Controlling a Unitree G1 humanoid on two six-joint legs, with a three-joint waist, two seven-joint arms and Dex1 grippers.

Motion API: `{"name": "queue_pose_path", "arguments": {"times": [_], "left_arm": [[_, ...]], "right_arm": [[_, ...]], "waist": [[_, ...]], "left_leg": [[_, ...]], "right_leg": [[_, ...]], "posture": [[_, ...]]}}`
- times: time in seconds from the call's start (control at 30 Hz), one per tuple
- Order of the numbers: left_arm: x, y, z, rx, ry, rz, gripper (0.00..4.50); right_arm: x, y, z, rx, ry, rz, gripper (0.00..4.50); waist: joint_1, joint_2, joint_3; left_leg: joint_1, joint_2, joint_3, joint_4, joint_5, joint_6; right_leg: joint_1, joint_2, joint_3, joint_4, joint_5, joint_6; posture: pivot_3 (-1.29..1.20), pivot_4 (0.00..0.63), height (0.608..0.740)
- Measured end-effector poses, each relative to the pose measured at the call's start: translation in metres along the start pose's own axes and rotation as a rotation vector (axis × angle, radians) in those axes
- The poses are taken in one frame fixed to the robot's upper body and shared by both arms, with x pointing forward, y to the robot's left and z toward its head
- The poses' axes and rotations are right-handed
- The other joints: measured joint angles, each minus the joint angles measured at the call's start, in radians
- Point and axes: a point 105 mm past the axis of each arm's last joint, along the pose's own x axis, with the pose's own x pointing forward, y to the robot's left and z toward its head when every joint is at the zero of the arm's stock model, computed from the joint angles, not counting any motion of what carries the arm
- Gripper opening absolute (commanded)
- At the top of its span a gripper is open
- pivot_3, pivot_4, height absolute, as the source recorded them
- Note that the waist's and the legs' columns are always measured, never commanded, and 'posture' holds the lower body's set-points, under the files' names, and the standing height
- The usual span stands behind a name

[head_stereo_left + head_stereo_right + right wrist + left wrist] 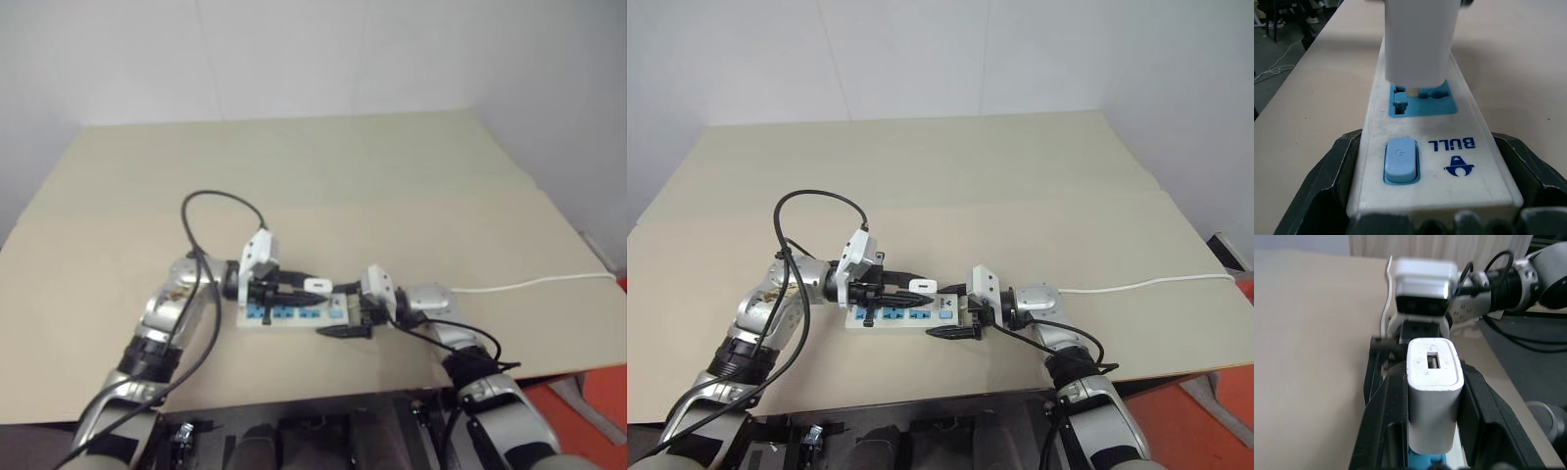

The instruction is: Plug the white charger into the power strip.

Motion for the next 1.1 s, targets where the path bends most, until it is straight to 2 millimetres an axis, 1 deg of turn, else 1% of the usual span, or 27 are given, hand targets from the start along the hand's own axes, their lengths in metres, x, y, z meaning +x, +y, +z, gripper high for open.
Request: {"name": "queue_pose_path", "arguments": {"times": [0.17,0.4,0.6,0.77,1.1], "left_arm": [[-0.0044,-0.0007,-0.0018,0.012,0.008,0.004,1.0],[-0.0014,0.0004,-0.0015,0.006,-0.007,0.012,1.0],[0.0018,-0.0025,-0.0033,-0.007,-0.024,-0.002,1.0],[0.0012,-0.0052,-0.0041,0.0,-0.033,-0.015,1.0],[-0.0017,-0.0017,-0.0071,0.035,-0.034,0.005,1.0]], "right_arm": [[-0.0002,0.0,-0.0004,0.001,0.001,-0.002,3.42],[-0.0002,0.0,-0.0004,0.001,0.001,-0.002,3.42],[-0.0002,-0.0005,-0.0003,0.001,0.0,-0.007,3.42],[-0.0005,-0.0009,-0.0004,0.001,0.0,-0.011,3.42],[-0.0005,-0.0015,-0.0006,0.002,0.0,-0.017,3.42]], "waist": [[0.001,0.0,0.0],[0.001,0.0,0.0],[0.0,0.0,0.0],[0.001,0.0,0.0],[0.001,0.0,0.0]], "left_leg": [[0.0,0.0,0.0,0.0,0.0,0.0],[0.0,0.0,0.0,0.0,0.0,0.0],[0.0,0.0,0.0,0.0,0.0,0.0],[0.0,0.0,0.0,0.0,0.0,0.0],[0.001,0.0,0.0,-0.001,0.0,0.0]], "right_leg": [[0.0,0.0,0.0,0.0,0.0,0.0],[0.0,0.0,0.0,0.0,0.0,0.0],[0.0,0.0,0.0,0.0,0.0,0.0],[0.0,0.0,0.0,-0.001,0.0,0.0],[0.001,0.0,0.0,-0.001,0.0,0.0]], "posture": [[0.0,0.15,0.74],[0.0,0.15,0.74],[0.0,0.15,0.74],[0.0,0.15,0.74],[0.0,0.15,0.74]]}}
